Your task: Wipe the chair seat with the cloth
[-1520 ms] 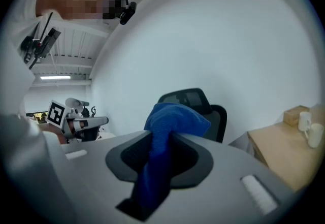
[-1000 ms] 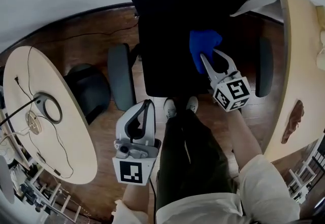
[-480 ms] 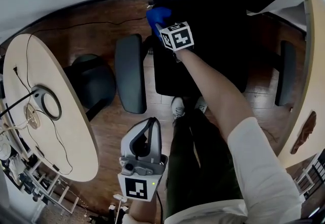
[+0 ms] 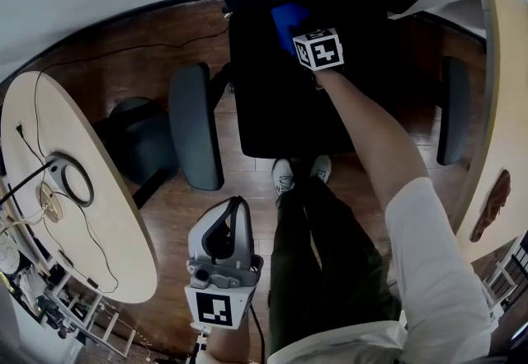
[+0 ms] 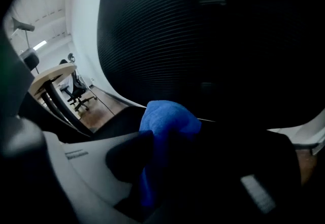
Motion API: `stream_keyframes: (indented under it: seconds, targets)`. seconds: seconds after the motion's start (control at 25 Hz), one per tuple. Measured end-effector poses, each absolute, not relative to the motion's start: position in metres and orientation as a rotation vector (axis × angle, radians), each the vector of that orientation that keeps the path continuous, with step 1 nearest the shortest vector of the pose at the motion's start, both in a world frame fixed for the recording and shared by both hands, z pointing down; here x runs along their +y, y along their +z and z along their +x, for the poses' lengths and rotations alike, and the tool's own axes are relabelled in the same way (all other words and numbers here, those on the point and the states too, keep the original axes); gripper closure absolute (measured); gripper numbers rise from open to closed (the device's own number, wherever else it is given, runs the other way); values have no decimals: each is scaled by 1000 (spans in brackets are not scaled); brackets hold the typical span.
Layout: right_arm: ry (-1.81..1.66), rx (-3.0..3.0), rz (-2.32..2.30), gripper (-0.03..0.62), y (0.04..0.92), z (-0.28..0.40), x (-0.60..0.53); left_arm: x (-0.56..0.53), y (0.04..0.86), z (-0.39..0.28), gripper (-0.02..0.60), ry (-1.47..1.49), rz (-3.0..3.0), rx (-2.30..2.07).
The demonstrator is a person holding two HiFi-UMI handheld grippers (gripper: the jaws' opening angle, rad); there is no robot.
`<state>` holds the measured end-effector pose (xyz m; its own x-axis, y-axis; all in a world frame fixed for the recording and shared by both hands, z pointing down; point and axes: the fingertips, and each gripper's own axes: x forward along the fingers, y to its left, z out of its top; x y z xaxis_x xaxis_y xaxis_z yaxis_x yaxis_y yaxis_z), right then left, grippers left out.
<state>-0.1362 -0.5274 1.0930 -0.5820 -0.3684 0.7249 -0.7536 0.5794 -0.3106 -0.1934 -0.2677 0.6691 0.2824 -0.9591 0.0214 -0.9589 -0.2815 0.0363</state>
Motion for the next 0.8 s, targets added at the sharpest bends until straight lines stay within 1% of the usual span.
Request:
stream_keyframes:
  seconds: [0.32,0.48,0.56,0.64,0.72,0.8]
  targets:
    - [816,-2034,1122,502,1096,34,-561,-291,662,-163,517,-104,2479,-1788]
    - [851,-1976,1184,502,1093,84,-563,-296,660,-139,517,-78,2553,-1715]
    - [875,-1987,1187,502,1090,87,-562,-296,661,-130,517,-50,2589,-1686]
    - [877,-2033,1197,502,1080,74,-561,-294,661,-128,517,-45,2591,-1681]
    - [852,-2111,1187,502,1063,42,-553,-293,662,-129,517,-46,2583,-1686]
    - [860,-2207,1105,502,1051,-10,-534,-293,661,-131,517,-45,2571,-1695]
